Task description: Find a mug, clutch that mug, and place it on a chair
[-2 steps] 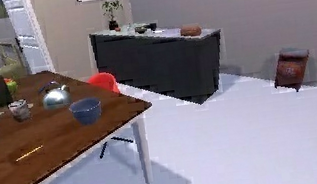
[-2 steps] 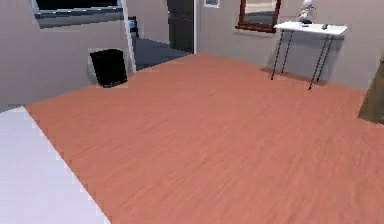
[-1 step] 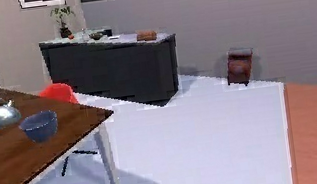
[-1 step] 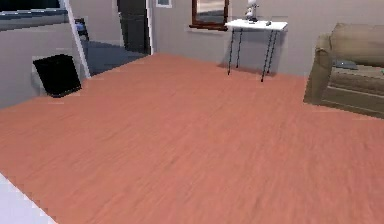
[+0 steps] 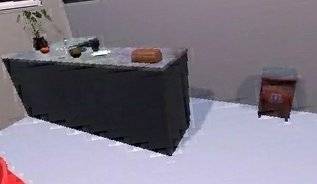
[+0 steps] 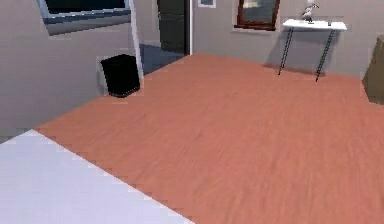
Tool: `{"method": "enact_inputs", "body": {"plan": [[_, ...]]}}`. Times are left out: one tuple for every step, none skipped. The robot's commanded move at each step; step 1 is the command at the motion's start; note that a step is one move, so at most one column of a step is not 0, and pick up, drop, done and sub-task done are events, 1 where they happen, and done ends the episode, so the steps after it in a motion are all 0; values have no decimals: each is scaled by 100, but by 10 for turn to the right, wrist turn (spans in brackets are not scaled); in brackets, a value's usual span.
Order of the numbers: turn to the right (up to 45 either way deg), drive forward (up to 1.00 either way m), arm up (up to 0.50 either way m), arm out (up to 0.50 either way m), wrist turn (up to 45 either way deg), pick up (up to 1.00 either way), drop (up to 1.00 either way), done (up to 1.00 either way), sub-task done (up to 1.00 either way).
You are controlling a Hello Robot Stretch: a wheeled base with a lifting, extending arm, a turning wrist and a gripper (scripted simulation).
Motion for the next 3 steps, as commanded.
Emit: {"method": "enact_inputs", "body": {"plan": [[60,0,0,0,0,0,0,0,0],[0,25,0,0,0,0,0,0,0],[30,0,0,0,0,0,0,0,0]]}}
